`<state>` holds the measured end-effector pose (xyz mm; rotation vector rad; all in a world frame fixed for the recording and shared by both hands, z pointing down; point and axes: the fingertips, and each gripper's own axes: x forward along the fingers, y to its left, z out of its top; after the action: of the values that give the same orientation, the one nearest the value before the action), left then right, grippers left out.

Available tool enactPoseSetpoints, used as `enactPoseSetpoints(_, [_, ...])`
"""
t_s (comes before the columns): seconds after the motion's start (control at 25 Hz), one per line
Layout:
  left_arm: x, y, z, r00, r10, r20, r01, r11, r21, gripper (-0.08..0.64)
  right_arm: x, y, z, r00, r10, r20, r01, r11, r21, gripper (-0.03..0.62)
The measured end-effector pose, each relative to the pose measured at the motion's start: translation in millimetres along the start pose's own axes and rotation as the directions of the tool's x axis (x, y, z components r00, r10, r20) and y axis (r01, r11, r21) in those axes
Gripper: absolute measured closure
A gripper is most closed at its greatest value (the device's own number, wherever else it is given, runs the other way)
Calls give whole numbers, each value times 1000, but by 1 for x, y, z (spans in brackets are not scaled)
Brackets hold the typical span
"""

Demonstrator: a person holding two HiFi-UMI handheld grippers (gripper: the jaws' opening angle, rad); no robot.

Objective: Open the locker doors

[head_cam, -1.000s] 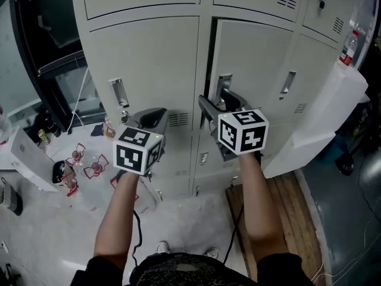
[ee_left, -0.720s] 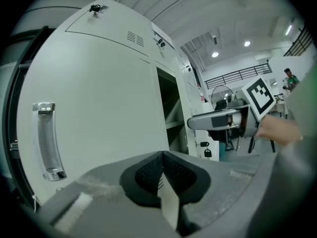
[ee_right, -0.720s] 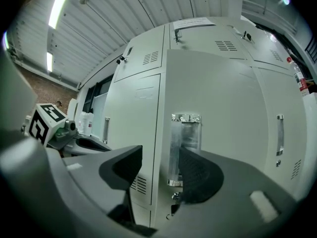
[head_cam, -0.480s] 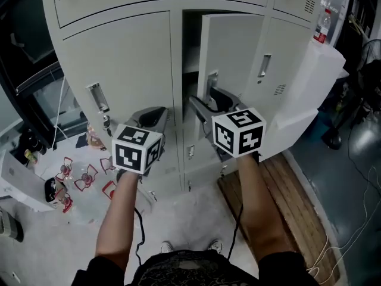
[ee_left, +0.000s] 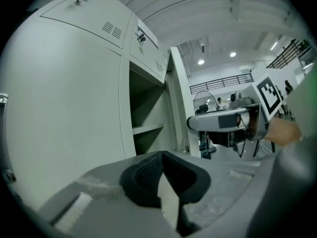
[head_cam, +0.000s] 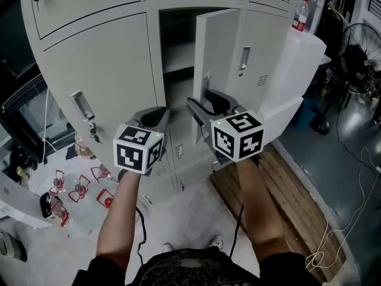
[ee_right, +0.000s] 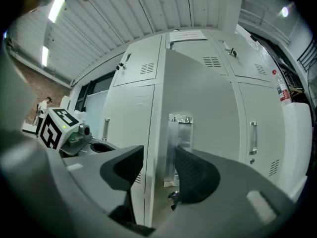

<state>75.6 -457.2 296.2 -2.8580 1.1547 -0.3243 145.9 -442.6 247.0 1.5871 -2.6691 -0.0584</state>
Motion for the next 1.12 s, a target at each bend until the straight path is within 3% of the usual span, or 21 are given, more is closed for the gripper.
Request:
enactPoseSetpoints(0.24, [15, -21, 6, 999, -51, 12, 51, 999, 5, 558, -22, -11, 0, 1000, -27, 11, 27, 1000, 5, 396])
enactPoseSetpoints(0.44, [28, -45, 12, 995, -98, 22, 97, 995, 15, 558, -42, -25, 0, 998, -68, 16, 68, 998, 5, 457])
enactPoseSetpoints(1.12, [61, -102, 18, 986, -167, 12, 166, 986, 31, 558, -96, -64, -2, 996, -69, 49, 69, 998, -8, 440])
